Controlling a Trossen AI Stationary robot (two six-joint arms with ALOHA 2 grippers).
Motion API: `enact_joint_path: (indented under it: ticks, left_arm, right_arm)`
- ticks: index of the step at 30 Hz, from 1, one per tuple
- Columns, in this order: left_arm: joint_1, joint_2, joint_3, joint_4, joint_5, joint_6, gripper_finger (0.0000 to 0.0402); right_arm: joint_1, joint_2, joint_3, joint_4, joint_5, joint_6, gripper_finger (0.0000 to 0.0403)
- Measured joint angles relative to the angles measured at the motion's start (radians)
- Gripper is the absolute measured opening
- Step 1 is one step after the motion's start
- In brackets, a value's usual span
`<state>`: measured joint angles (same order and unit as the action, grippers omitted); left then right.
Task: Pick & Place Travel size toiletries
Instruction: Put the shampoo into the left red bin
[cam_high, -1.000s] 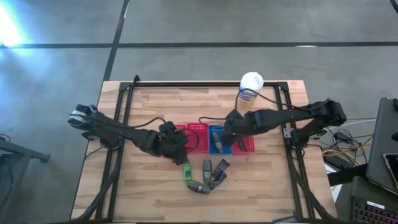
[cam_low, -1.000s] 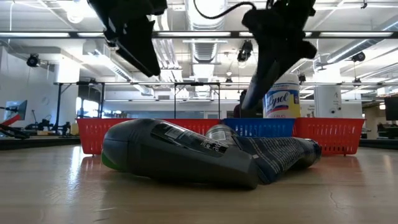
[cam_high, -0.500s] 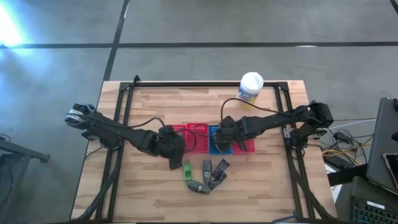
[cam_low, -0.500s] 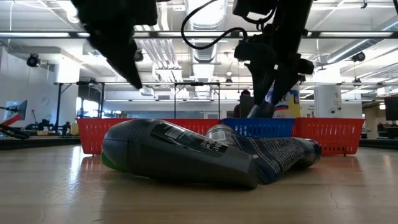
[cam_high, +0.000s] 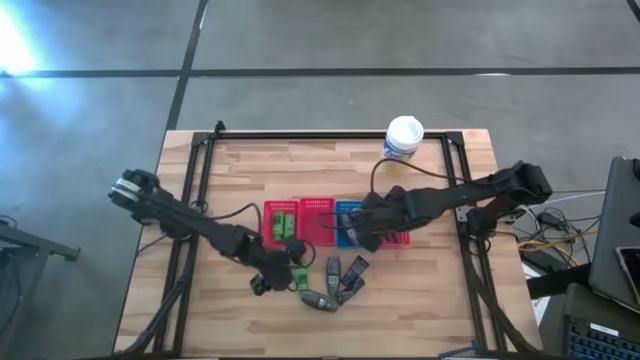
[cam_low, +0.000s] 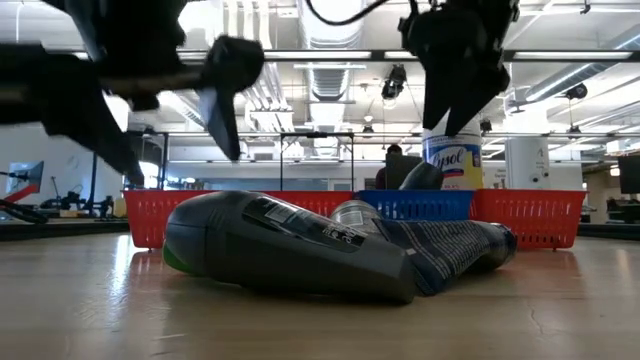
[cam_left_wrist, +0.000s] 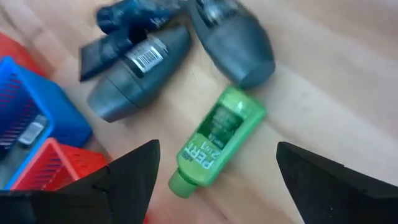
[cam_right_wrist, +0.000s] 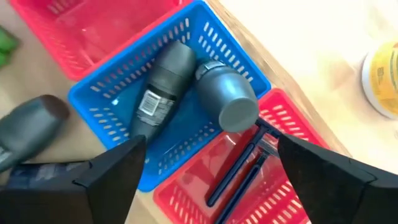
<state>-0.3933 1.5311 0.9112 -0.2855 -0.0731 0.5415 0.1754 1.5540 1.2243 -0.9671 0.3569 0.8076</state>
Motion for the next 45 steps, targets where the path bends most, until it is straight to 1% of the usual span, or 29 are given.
enact_joint_path:
  ticks: [4, 9, 12, 16, 18, 20, 24, 26, 28, 33, 36, 38, 40, 42, 43, 45]
  left_arm:
    - [0.054, 0.069, 0.017, 0.005, 0.068, 0.082, 0.0325]
    - [0.081, 0.155, 0.086, -0.029, 0.145, 0.227, 0.0325]
    - [0.092, 0.213, 0.144, -0.098, 0.195, 0.238, 0.0325]
    - [0.097, 0.293, 0.228, -0.247, 0.212, 0.216, 0.0323]
    - [0.097, 0.321, 0.272, -0.341, 0.213, 0.193, 0.0311]
    - [0.097, 0.338, 0.305, -0.413, 0.214, 0.167, 0.0289]
    - [0.097, 0.331, 0.315, -0.427, 0.213, 0.107, 0.0222]
    - [0.097, 0.326, 0.315, -0.418, 0.213, 0.053, 0.0191]
    - [0.097, 0.324, 0.315, -0.406, 0.214, -0.006, 0.0172]
    - [0.097, 0.323, 0.314, -0.384, 0.220, -0.154, 0.0166]
    - [0.097, 0.293, 0.312, -0.434, 0.199, -0.233, 0.0166]
    - [0.097, 0.249, 0.311, -0.465, 0.188, -0.320, 0.0165]
    - [0.097, 0.191, 0.310, -0.487, 0.175, -0.440, 0.0165]
    - [0.097, 0.124, 0.309, -0.487, 0.143, -0.614, 0.0164]
    - [0.097, 0.086, 0.309, -0.483, 0.115, -0.723, 0.0164]
    - [0.095, 0.014, 0.302, -0.483, 0.011, -0.985, 0.0164]
  right_arm:
    - [0.011, -0.031, 0.000, -0.008, -0.025, 0.002, 0.0365]
    - [0.016, -0.042, 0.000, -0.024, -0.030, 0.004, 0.0359]
    - [0.016, -0.042, 0.000, -0.025, -0.043, 0.004, 0.0353]
    - [0.017, -0.042, 0.000, -0.025, -0.044, 0.004, 0.0345]
    - [0.017, -0.042, -0.001, -0.025, -0.044, 0.004, 0.0341]
    - [0.017, -0.042, -0.001, -0.025, -0.044, 0.004, 0.0337]
    - [0.017, -0.042, -0.001, -0.025, -0.044, 0.004, 0.0331]
    - [0.017, -0.042, -0.001, -0.024, -0.043, 0.004, 0.0328]
    - [0.017, -0.042, -0.001, -0.024, -0.043, 0.004, 0.0325]
    - [0.017, -0.042, -0.001, -0.024, -0.043, 0.004, 0.0318]
    - [0.017, -0.042, -0.001, -0.024, -0.043, 0.004, 0.0314]
    - [0.017, -0.042, -0.001, -0.025, -0.043, 0.004, 0.0311]
    - [0.017, -0.042, -0.001, -0.024, -0.043, 0.004, 0.0309]
    - [0.017, -0.042, -0.001, -0.025, -0.043, 0.005, 0.0306]
    - [0.017, -0.042, -0.001, -0.024, -0.043, 0.005, 0.0305]
    - [0.017, -0.042, -0.001, -0.024, -0.042, 0.005, 0.0303]
